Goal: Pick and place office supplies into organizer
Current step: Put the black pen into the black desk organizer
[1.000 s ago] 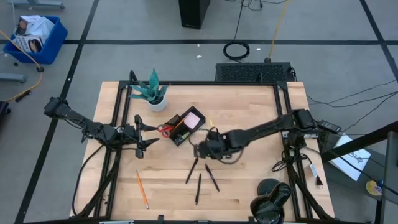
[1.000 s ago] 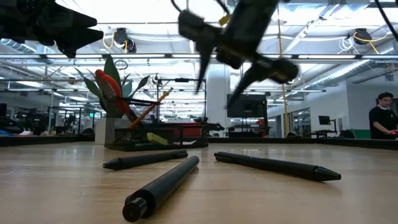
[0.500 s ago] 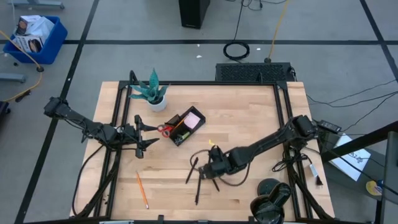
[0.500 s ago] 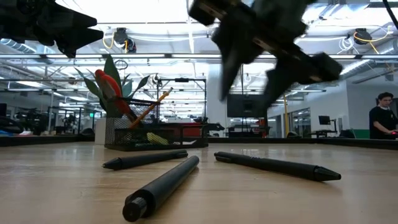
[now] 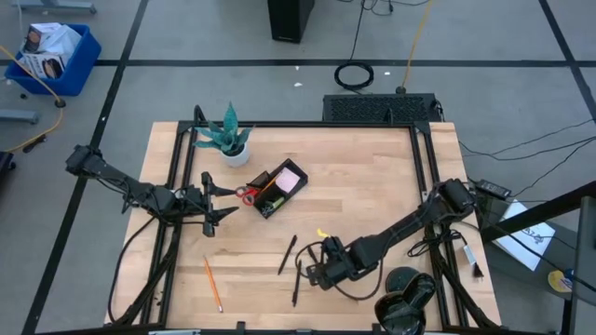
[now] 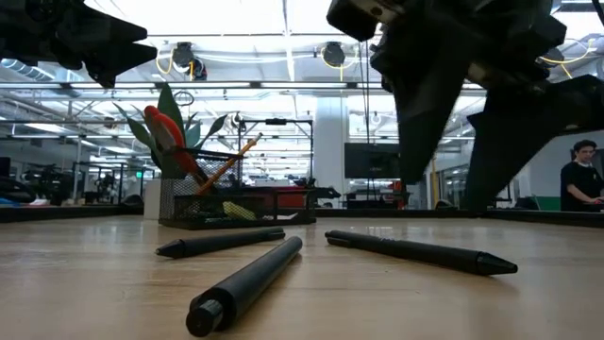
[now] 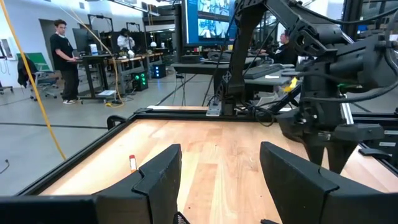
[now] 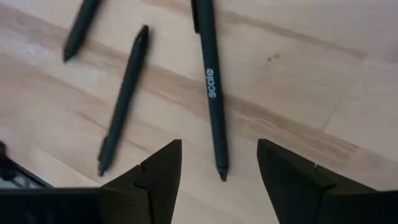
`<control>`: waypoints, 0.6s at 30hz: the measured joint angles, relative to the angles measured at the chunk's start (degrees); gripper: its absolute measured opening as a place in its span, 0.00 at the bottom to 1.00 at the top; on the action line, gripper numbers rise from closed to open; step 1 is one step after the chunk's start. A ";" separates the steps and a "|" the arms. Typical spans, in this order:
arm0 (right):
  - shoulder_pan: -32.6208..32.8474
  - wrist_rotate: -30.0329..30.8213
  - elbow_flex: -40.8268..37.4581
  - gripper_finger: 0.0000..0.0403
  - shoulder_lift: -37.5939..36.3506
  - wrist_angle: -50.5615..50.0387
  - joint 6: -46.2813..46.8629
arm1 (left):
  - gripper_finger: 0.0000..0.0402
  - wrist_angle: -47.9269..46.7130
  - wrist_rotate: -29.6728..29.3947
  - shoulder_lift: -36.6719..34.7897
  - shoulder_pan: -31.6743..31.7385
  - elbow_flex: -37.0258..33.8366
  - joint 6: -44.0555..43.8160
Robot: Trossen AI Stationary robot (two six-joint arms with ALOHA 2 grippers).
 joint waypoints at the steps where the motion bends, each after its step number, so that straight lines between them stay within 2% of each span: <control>1: 0.34 0.40 -0.03 0.50 0.00 0.59 0.56 | 0.56 -0.01 0.00 0.00 0.01 0.00 0.00; 7: 1.53 2.17 -0.05 0.49 0.00 1.61 -1.61 | 0.56 -0.02 0.00 0.00 0.00 0.00 0.00; 11: 1.24 3.83 -0.03 0.49 0.00 7.64 -1.54 | 0.56 -0.01 0.00 0.00 0.02 0.00 0.00; 14: 1.28 6.77 -0.03 0.49 0.00 8.88 -7.05 | 0.56 -0.02 0.00 0.00 0.00 0.00 0.00; 18: 1.30 6.84 -0.03 0.49 0.00 9.72 -12.67 | 0.56 -0.02 0.00 0.00 0.00 0.00 0.00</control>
